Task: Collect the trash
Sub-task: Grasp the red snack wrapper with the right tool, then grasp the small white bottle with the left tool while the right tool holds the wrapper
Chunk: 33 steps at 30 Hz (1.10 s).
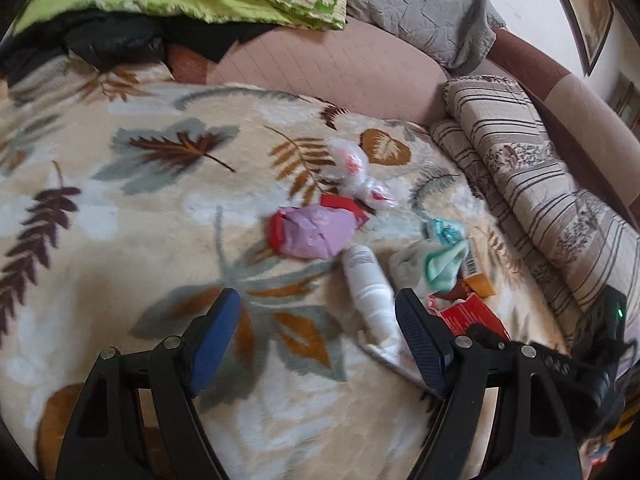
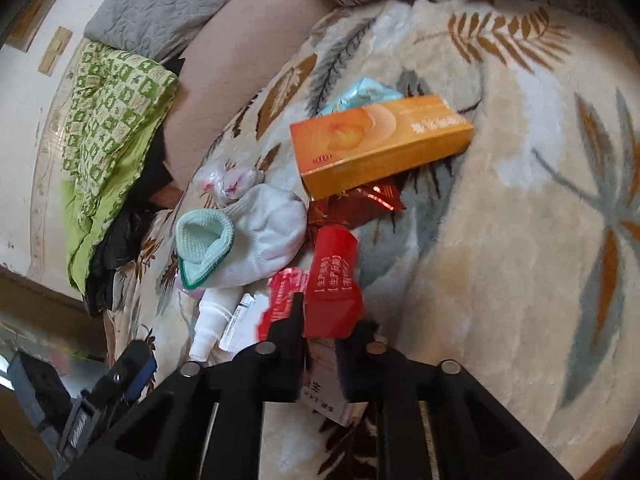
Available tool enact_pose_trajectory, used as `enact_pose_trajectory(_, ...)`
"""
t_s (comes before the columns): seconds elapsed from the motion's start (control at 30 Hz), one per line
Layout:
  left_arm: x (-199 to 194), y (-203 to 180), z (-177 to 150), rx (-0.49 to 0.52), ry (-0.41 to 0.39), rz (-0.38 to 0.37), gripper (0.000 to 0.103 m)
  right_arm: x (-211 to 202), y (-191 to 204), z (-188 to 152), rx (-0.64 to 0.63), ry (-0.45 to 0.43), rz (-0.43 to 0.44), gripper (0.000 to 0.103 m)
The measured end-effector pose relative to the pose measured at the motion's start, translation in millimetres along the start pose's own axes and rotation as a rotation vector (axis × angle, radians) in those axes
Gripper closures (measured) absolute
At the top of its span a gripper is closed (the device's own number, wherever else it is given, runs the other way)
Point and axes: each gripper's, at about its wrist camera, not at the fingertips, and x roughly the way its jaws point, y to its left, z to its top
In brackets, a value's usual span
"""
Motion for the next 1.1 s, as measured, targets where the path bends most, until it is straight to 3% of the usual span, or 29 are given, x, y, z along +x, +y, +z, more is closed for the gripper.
enact_pose_trajectory(0.23,30.8,-16.4,2.9,0.025,0.047,0.029,0.024,-37.4,7.0,-12.6,-0.063,-0.076,-0.009,0.092)
enact_pose_trajectory(0.33,45.7,-25.1,5.8,0.049,0.061,0.034,0.030,-47.7,11.3,-14.5,-0.099,-0.102,-0.013,0.092)
enact_pose_trajectory(0.43,61.7,-32.5,7.8,0.085,0.094,0.037,0.045,-55.7,16.0,-15.7,-0.128,-0.132,-0.020,0.092)
enact_pose_trajectory(0.5,73.0,-33.0,7.4,0.108,0.127,0.061,0.065,-57.7,16.9,-16.7,-0.137,-0.144,-0.029,0.092)
enact_pose_trajectory(0.57,81.0,-30.4,5.7,0.112,0.149,0.065,0.072,-56.4,17.8,-16.4,-0.145,-0.139,-0.029,0.092)
enact_pose_trajectory(0.8,57.2,-33.9,0.1,0.146,0.074,0.094,0.072,-57.5,21.1,-15.3,-0.163,-0.158,-0.047,0.092)
enact_pose_trajectory(1.1,-14.3,-43.5,-15.6,0.181,-0.107,0.116,0.073,-82.5,42.0,-27.4,-0.274,-0.269,-0.106,0.092)
